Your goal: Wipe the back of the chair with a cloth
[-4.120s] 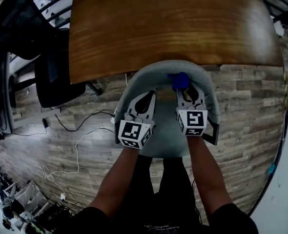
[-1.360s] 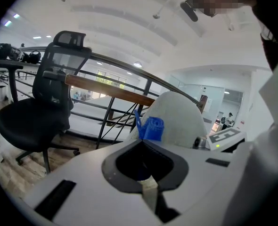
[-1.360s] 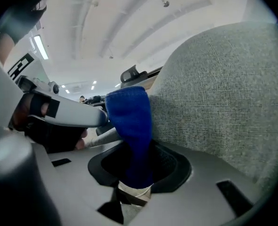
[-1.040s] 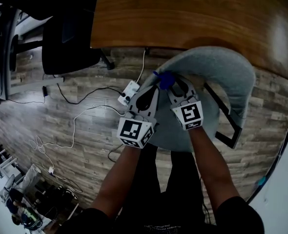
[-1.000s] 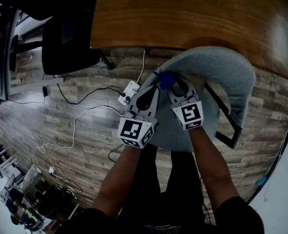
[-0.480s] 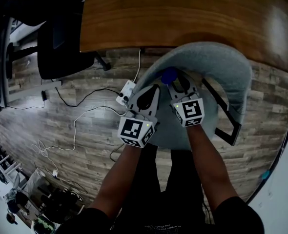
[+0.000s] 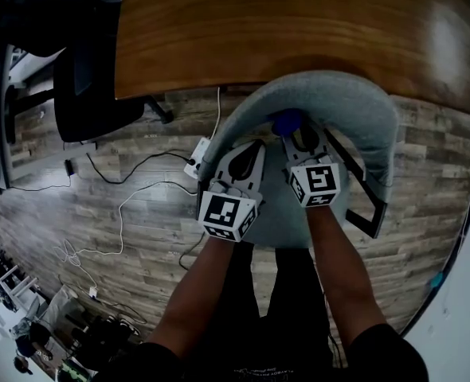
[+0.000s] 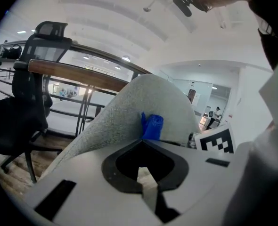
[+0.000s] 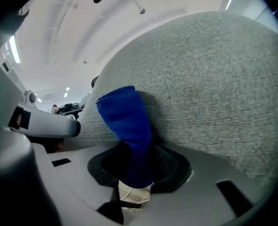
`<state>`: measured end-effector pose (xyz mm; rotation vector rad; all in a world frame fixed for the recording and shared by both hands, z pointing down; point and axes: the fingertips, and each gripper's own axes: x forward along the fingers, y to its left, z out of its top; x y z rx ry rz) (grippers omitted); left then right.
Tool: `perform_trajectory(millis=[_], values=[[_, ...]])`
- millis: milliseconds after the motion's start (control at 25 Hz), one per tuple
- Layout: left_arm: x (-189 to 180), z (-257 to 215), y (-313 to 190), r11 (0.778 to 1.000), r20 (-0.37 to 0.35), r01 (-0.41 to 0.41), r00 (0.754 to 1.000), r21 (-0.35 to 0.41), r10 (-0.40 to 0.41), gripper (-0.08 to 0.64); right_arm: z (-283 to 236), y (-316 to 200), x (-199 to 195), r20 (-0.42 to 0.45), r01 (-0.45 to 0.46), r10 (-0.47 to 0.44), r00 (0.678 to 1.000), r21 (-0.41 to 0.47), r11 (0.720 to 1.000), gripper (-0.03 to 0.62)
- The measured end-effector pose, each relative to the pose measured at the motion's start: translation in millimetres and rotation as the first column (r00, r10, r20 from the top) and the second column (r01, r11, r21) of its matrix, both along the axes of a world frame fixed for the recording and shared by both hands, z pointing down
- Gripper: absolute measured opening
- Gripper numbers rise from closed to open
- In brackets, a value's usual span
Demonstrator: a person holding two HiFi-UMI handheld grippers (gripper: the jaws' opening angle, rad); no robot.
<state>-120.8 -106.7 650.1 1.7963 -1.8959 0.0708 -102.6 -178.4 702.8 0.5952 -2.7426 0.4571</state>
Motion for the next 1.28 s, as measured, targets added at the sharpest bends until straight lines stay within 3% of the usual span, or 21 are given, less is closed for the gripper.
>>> perform_trajectory(millis=[520,920,1280], values=[[44,4,-30,0.994,0.002,-0.108,0.994,0.007,0.108,-0.002,16,-40,66,-0.058,-0.201,0.202,0.978,0.020,0.979,0.120],[81,4,-46,0.980,0.003,-0.197,0.980,-0.006,0.197,-0.002,22,-57,125,-0.095,-0.358,0.357,0.929,0.007,0.934,0.120],[106,1,-55,0.962,0.013,-0.271,0.962,-0.018,0.272,-0.002,27,-56,174,-0.109,-0.490,0.486,0.867,-0.017,0.871,0.120]])
